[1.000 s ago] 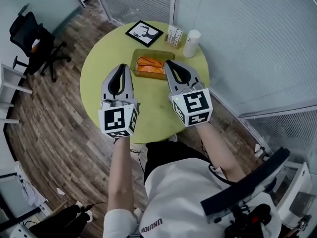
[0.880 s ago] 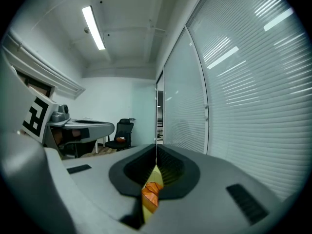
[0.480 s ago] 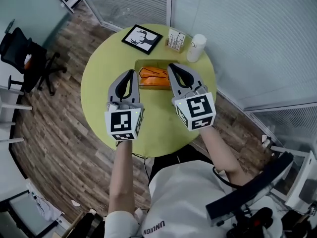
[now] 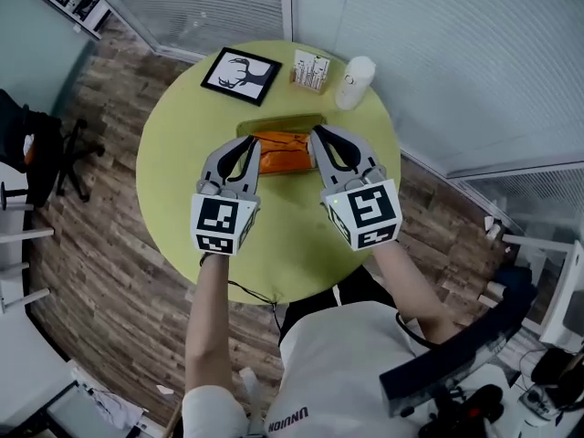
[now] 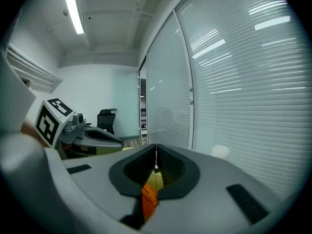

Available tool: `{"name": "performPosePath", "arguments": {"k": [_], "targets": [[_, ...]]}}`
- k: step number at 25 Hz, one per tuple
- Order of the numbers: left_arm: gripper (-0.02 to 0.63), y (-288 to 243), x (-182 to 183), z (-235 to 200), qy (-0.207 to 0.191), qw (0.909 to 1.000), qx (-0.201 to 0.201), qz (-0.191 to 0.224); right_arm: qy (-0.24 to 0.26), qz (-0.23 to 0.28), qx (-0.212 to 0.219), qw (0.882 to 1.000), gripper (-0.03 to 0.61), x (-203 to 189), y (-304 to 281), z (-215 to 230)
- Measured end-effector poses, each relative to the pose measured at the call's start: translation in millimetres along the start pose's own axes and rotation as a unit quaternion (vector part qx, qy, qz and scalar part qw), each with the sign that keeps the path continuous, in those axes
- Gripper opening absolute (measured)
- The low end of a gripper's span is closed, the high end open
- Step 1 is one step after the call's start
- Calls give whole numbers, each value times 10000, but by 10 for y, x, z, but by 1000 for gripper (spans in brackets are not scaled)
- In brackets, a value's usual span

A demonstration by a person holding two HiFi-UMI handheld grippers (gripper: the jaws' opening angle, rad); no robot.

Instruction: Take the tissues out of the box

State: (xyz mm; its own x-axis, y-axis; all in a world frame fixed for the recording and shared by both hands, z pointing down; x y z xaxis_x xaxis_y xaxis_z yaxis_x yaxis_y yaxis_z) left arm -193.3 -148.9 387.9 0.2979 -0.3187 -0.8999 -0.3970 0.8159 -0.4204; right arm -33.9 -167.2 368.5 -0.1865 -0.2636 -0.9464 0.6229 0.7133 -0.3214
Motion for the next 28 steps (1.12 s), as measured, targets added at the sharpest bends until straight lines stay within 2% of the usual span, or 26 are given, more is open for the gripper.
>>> {"name": "performPosePath", "arguments": {"k": [3,5,10,12,15,19,26,28], "targets": [[72,-151,-71,-16,-133,9985,-459,-272,-70,-65,-113,9999,20,-43,-36,11],[87,-248,-135,-26,-270,9958,-724,-485,-103,-106,-177,9997,20,-68,-56,17],[118,-480,-289,-22,-546,9829,-1485,-938,-155,-199,-309,9992,20,-122,-102,46],[139,-567,-379,1,-697,9732,-1829,-1207,-162,-238,-338,9990,20,-140,-124,46],[184,-693,-526,54,-1027,9529,-2297,-1693,-159,-278,-399,9987,20,-156,-147,57],[195,-858,-693,101,-1535,9285,-2543,-2229,-216,-327,-493,9980,20,-191,-161,95],[195,-1067,-837,192,-1782,8998,-2886,-2743,-277,-396,-567,9972,20,-224,-177,145],[195,-1117,-869,211,-1890,8956,-2879,-2816,-277,-420,-593,9970,20,-236,-180,170]]}}
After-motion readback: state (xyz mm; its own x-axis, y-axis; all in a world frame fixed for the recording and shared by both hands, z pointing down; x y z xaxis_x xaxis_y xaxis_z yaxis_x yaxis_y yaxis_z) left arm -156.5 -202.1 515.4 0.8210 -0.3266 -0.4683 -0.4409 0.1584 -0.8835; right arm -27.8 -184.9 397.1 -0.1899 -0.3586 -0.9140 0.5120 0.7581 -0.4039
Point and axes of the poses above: the fingertips, and each gripper's own axes: y backward along the fingers, z to its right, x out of its top, the point moved 6 cm from there along y, backward along the fingers, and after that the axes turned 5 degrees about -z, right-handed, at the moved point
